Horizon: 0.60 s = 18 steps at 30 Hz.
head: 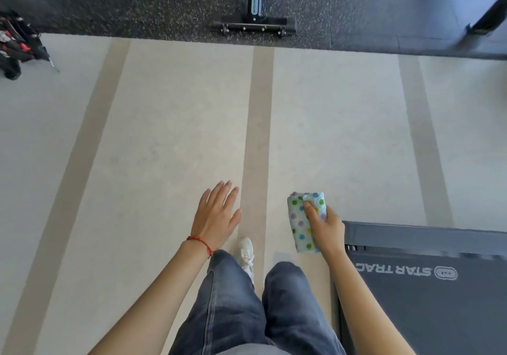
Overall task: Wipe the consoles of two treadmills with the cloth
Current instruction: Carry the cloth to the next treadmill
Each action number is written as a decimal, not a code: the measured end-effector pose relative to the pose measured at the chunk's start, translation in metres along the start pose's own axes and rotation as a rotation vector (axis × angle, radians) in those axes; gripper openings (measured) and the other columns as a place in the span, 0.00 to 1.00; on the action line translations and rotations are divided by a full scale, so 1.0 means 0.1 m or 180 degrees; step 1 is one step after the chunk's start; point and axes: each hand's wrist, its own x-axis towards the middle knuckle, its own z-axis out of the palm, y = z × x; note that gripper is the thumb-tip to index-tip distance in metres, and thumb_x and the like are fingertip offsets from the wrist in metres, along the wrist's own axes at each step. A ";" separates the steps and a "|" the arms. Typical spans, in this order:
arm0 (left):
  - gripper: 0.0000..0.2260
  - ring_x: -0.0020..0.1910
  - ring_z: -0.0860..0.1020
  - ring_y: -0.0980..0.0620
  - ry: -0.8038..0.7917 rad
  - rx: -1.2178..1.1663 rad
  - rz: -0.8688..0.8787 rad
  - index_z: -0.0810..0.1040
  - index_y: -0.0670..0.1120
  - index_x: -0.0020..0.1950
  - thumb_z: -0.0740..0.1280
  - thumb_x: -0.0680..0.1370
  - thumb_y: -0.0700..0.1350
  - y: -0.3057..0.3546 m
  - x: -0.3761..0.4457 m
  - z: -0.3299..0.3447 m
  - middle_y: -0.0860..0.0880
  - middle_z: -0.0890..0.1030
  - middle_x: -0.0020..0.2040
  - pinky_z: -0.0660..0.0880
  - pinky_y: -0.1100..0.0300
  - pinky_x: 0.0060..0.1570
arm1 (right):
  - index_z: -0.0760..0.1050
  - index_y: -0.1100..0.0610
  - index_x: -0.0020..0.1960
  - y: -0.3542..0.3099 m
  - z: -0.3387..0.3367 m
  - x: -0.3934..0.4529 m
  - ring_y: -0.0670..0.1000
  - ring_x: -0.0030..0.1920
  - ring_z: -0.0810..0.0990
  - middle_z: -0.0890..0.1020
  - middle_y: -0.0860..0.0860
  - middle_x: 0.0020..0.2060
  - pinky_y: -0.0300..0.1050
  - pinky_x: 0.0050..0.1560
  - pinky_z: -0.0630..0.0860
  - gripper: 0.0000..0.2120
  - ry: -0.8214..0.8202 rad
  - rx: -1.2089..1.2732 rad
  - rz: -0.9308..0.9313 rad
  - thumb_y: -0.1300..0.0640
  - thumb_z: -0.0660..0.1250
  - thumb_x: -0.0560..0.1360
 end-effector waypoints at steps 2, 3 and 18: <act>0.22 0.59 0.76 0.40 -0.0059 0.0016 0.0100 0.77 0.38 0.60 0.54 0.76 0.50 -0.07 0.32 -0.04 0.39 0.77 0.60 0.73 0.43 0.55 | 0.74 0.58 0.42 -0.17 0.00 0.20 0.48 0.35 0.78 0.79 0.51 0.35 0.39 0.31 0.71 0.13 0.0054 0.0043 0.0017 0.48 0.65 0.75; 0.22 0.60 0.76 0.40 -0.0080 0.0017 0.0142 0.77 0.38 0.60 0.54 0.76 0.50 -0.09 0.47 -0.05 0.40 0.77 0.60 0.72 0.43 0.56 | 0.74 0.58 0.42 -0.24 -0.01 0.30 0.48 0.35 0.78 0.79 0.50 0.35 0.38 0.31 0.70 0.13 0.0097 0.0072 0.0035 0.48 0.65 0.75; 0.22 0.58 0.77 0.40 -0.0109 -0.0091 0.0698 0.78 0.37 0.58 0.55 0.75 0.50 0.32 2.98 -0.14 0.39 0.78 0.59 0.73 0.43 0.55 | 0.76 0.59 0.45 -1.21 -0.53 2.15 0.53 0.40 0.82 0.83 0.54 0.38 0.45 0.38 0.78 0.15 0.0458 0.0461 0.0208 0.46 0.65 0.74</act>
